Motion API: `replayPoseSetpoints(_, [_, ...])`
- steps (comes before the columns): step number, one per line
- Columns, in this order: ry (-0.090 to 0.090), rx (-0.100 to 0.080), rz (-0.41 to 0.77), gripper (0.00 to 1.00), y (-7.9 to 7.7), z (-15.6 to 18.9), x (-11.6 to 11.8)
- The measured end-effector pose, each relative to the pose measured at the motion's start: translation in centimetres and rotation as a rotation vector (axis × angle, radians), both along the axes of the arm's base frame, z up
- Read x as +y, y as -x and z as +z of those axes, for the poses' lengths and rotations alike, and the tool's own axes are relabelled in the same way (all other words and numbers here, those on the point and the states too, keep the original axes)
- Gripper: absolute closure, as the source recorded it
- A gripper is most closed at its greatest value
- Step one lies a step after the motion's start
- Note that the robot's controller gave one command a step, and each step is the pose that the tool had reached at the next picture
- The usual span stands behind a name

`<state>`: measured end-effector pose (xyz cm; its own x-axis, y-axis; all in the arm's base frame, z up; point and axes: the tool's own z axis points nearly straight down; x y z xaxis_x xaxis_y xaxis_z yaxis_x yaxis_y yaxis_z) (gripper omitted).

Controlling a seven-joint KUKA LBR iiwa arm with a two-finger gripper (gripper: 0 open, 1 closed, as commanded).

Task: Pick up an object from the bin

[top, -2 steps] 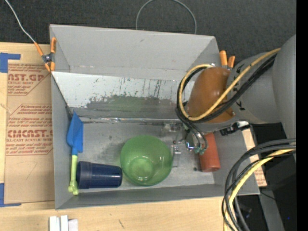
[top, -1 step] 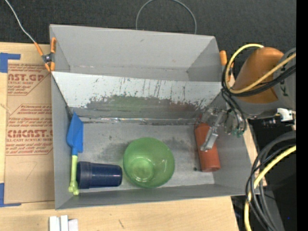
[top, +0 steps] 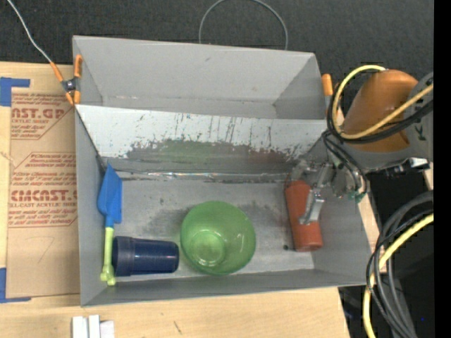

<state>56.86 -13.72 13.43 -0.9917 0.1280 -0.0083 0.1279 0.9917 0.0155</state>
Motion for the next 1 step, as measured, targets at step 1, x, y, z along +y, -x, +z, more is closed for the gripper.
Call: replayPoseSetpoints(1, [0.003,-0.012,0.327,0.0,2.3,-2.16,-1.35])
